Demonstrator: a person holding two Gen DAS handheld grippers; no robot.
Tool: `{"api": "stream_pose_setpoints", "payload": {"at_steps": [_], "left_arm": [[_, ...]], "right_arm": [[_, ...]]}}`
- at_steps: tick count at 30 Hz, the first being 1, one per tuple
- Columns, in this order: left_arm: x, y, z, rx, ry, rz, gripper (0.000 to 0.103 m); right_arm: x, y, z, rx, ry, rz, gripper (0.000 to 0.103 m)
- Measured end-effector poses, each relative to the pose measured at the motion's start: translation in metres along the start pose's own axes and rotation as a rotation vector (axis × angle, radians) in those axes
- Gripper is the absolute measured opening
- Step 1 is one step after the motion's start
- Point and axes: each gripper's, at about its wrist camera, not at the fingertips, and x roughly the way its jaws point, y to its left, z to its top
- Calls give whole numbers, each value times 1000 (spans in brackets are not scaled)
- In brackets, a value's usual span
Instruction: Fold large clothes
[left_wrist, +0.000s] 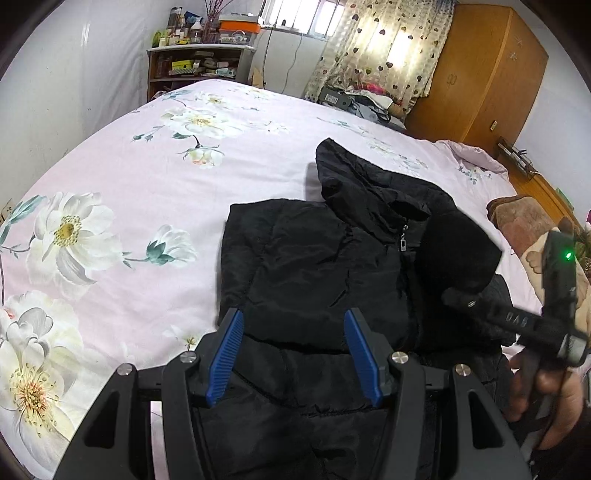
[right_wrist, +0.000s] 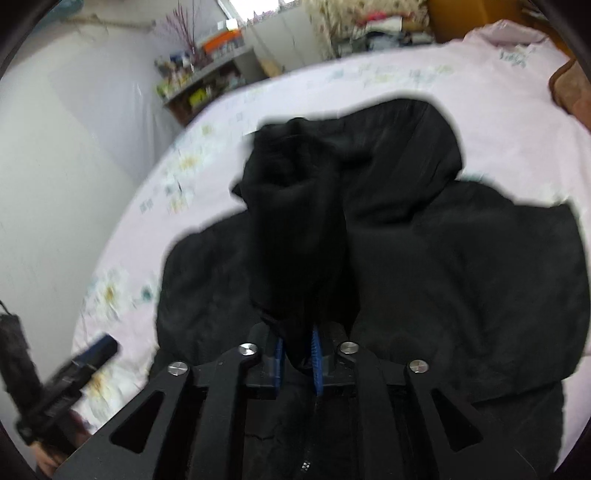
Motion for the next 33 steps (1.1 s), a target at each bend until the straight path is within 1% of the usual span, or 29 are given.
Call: {"api": "stream_pose_setpoints", "payload": {"at_steps": [1, 2, 4, 7, 9, 11, 12, 14, 16, 18, 20, 21, 22, 23, 24, 25, 26, 28, 29, 31, 32, 33], "left_arm": [[0, 0, 1, 0, 2, -3, 59], [0, 0, 1, 0, 1, -6, 59], [0, -2, 4, -6, -2, -15, 59], [1, -10, 9, -19, -7, -51, 59], [5, -17, 13, -26, 0, -83, 64], [14, -28, 17, -32, 25, -103, 65], [20, -34, 18, -30, 38, -111, 65], [35, -47, 21, -22, 71, -160, 68], [56, -58, 25, -28, 109, -168, 68], [76, -68, 25, -29, 142, -194, 68], [99, -79, 26, -32, 181, -187, 68], [108, -84, 25, -31, 198, -198, 65], [116, -88, 24, -31, 210, -212, 58], [122, -92, 23, -29, 214, -227, 29], [122, -95, 23, -16, 212, -224, 16], [118, -98, 24, 0, 188, -217, 13], [110, -101, 26, 21, 143, -203, 11], [91, -103, 29, 70, 60, -154, 10], [86, -101, 30, 82, 40, -142, 10], [85, -93, 29, 80, 42, -126, 10], [90, -89, 29, 73, 55, -115, 10], [97, -85, 27, 62, 75, -105, 11]], "right_arm": [[0, 3, -4, -5, 5, 7, 35], [1, 6, -6, -10, 11, 19, 49], [-4, 13, -9, -17, 16, 62, 65], [-18, 16, -12, -41, -1, 110, 65], [-32, 13, -15, -38, -29, 145, 65], [-45, 6, -16, -33, -59, 147, 65], [-50, 2, -17, -32, -71, 142, 65], [-60, -7, -17, -22, -88, 121, 65], [-72, -26, -19, 11, -109, 96, 65], [-80, -42, -19, 39, -129, 54, 65], [-88, -59, -20, 63, -147, 5, 65], [-93, -71, -22, 79, -157, -24, 65], [-98, -82, -24, 93, -166, -53, 65], [-103, -92, -26, 105, -172, -76, 65], [-108, -105, -28, 124, -175, -106, 65], [-113, -113, -29, 139, -177, -124, 65], [-119, -126, -31, 164, -184, -150, 65], [-125, -140, -32, 189, -196, -183, 65], [-131, -147, -32, 194, -211, -207, 65], [-136, -154, -32, 188, -232, -229, 63], [-136, -156, -30, 182, -235, -246, 57], [-134, -157, -28, 174, -233, -251, 54]]}}
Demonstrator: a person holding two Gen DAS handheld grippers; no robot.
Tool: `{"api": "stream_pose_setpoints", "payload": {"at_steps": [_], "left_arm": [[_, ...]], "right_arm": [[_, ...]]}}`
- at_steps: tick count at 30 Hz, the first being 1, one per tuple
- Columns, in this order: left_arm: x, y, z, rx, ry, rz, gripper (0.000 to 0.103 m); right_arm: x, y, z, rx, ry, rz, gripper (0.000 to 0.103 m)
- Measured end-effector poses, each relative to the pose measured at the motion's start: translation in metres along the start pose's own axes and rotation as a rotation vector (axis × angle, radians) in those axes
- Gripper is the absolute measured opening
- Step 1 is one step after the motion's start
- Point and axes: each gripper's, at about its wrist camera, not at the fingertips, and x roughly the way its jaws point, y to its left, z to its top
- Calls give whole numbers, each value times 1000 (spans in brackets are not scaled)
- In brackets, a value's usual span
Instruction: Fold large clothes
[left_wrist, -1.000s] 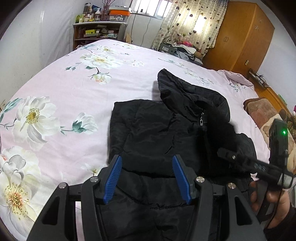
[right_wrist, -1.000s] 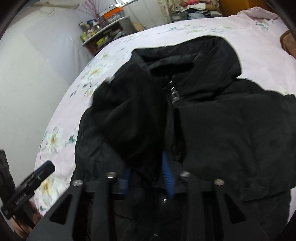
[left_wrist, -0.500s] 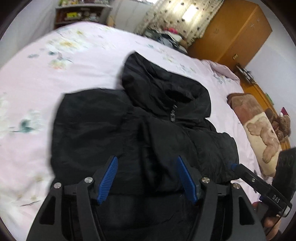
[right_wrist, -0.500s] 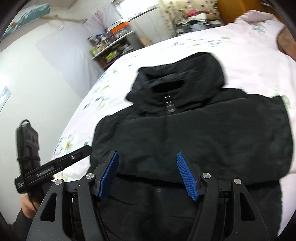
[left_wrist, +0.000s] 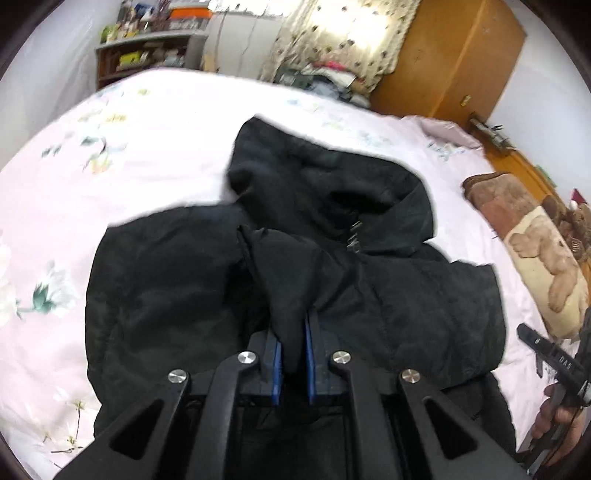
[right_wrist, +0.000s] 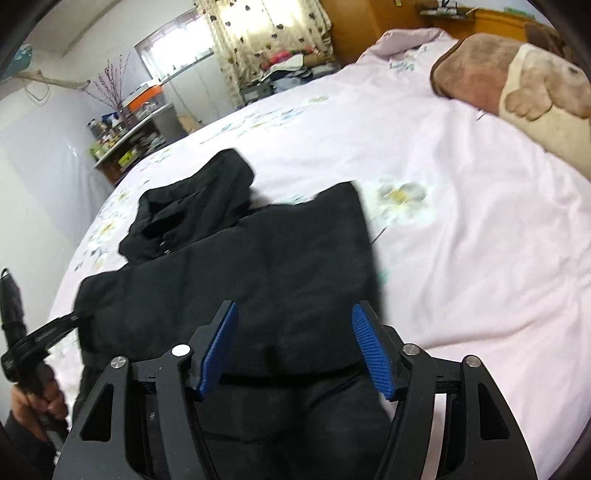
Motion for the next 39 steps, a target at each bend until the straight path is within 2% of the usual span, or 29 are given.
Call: {"api": "stream_pose_setpoints", "payload": {"at_steps": [3, 4, 7, 9, 12, 16, 19, 21, 24, 26, 29, 33, 37, 39], "left_arm": [[16, 7, -6, -20, 28, 16, 11], [19, 7, -7, -10, 28, 29, 11], [30, 5, -15, 31, 21, 48, 15], [37, 7, -21, 54, 15, 55, 16], [47, 8, -27, 66, 5, 58, 20], [40, 8, -21, 65, 12, 56, 23], [18, 14, -14, 43, 12, 50, 31], [0, 18, -12, 39, -9, 73, 38], [-26, 21, -6, 30, -74, 109, 38], [-32, 9, 3, 50, -109, 92, 39], [-14, -16, 17, 135, -132, 94, 39], [46, -10, 19, 125, -40, 129, 38], [71, -1, 4, 147, -43, 121, 38], [73, 0, 1, 153, -56, 117, 38]], "right_arm": [[20, 6, 2, -66, 12, -34, 36], [36, 8, 0, -93, 41, -56, 29], [74, -1, -10, -124, 124, -91, 22], [87, -8, -18, -116, 152, -83, 22], [94, -12, -22, -117, 148, -87, 21], [94, -13, -21, -125, 158, -104, 20], [70, -12, -13, -120, 137, -110, 22], [48, -8, -6, -124, 96, -107, 22], [26, -7, 6, -137, 39, -85, 22], [21, -5, 17, -150, 13, -74, 22], [35, 0, 34, -164, 8, -78, 22], [75, 1, 48, -157, 52, -106, 22], [110, -13, 40, -153, 115, -133, 22], [120, -18, 32, -155, 109, -127, 21]]}}
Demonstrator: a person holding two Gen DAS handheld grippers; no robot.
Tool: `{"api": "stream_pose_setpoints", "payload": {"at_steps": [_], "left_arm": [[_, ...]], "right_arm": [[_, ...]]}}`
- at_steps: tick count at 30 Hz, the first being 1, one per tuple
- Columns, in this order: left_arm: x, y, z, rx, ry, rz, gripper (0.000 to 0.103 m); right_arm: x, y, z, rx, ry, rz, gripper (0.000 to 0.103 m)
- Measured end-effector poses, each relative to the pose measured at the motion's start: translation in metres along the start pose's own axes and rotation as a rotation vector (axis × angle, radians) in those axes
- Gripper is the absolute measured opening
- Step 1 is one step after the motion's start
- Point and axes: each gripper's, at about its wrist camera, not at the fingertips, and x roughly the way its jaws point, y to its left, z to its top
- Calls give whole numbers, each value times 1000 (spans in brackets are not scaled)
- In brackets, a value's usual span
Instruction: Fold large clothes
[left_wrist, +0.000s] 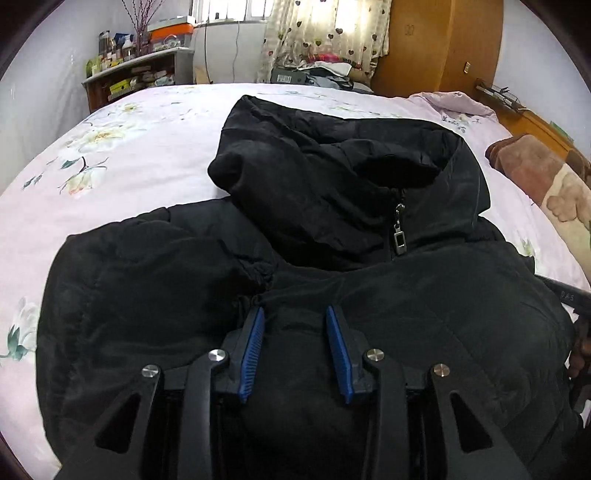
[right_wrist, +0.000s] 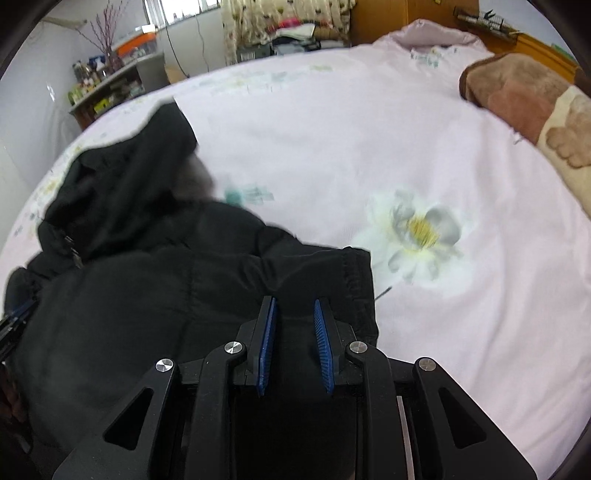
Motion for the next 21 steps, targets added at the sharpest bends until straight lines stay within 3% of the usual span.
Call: {"api": "stream_pose_setpoints", "payload": {"at_steps": [6, 9, 13, 16, 19, 21], "left_arm": [[-15, -3, 11, -26, 10, -8, 35], [-50, -2, 19, -53, -35, -36, 35], [-95, -17, 6, -4, -110, -86, 35], [-87, -29, -12, 62, -66, -66, 35], [-55, -27, -27, 39, 36, -42, 35], [-53, -26, -29, 33, 32, -39, 35]], "right_arm": [[-4, 0, -1, -1, -5, -19, 20], [-41, 3, 3, 6, -49, -3, 20], [-85, 29, -16, -38, -95, 48, 20], [-95, 55, -37, -84, -92, 98, 22], [-68, 76, -50, -128, -7, 109, 22], [-53, 78, -52, -120, 32, 110, 22]]}}
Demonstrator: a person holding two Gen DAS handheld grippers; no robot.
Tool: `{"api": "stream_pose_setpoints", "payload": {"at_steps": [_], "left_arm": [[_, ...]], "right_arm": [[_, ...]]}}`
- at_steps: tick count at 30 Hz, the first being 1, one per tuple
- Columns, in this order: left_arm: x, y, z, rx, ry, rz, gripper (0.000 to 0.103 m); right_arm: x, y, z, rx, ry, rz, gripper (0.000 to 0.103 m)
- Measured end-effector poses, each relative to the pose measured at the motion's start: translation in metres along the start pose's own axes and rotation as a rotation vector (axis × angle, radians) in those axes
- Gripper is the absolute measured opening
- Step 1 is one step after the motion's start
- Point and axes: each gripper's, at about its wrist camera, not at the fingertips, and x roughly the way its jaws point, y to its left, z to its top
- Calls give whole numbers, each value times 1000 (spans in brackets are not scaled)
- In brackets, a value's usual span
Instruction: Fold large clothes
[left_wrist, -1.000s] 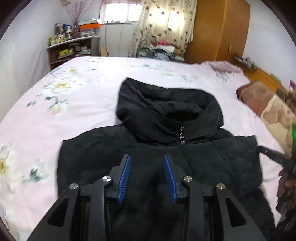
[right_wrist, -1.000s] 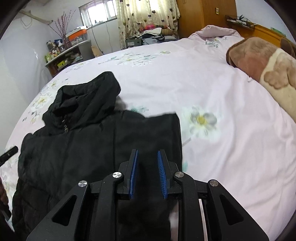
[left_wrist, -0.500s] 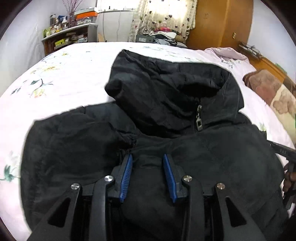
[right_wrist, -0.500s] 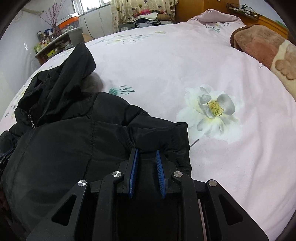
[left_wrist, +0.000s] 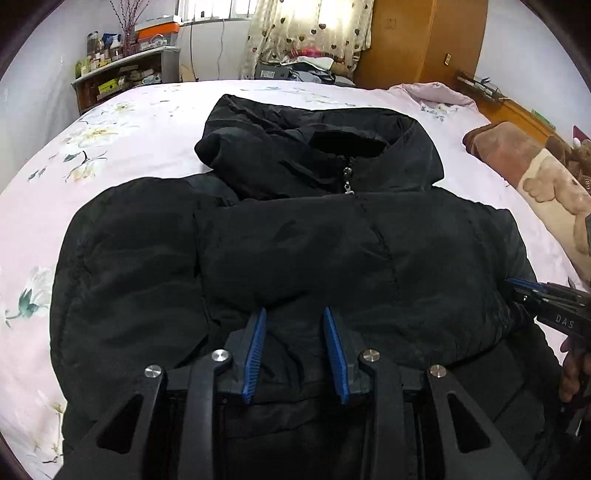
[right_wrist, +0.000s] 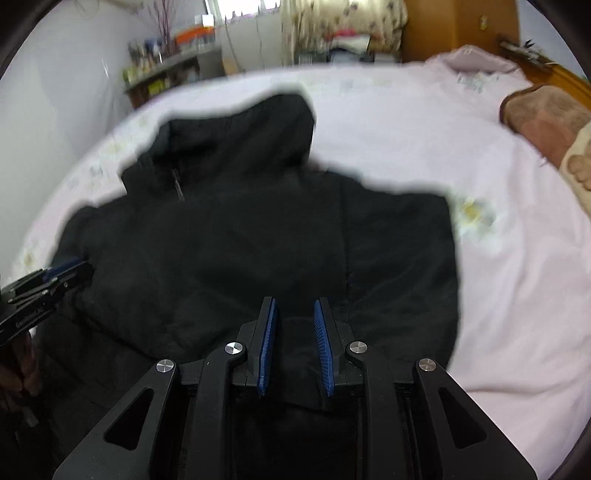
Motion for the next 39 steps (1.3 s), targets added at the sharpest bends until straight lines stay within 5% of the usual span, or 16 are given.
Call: {"api": "stream_pose_setpoints", "payload": {"at_steps": [7, 11, 18, 28, 38, 39], "left_arm": [[-21, 3, 15, -26, 10, -38, 35], [-38, 10, 38, -58, -27, -73, 35], [-33, 25, 110, -57, -78, -62, 54], [47, 74, 204, -152, -10, -3, 60], [144, 78, 228, -175, 119, 24, 60], [146, 76, 228, -171, 114, 27, 49]], "right_arm": [[-19, -2, 7, 22, -20, 17, 24], [-41, -2, 22, 37, -70, 66, 49], [-38, 8, 83, 37, -99, 99, 49], [16, 5, 190, 14, -104, 128, 49], [93, 6, 235, -42, 9, 88, 49], [99, 8, 236, -51, 24, 85, 49]]}}
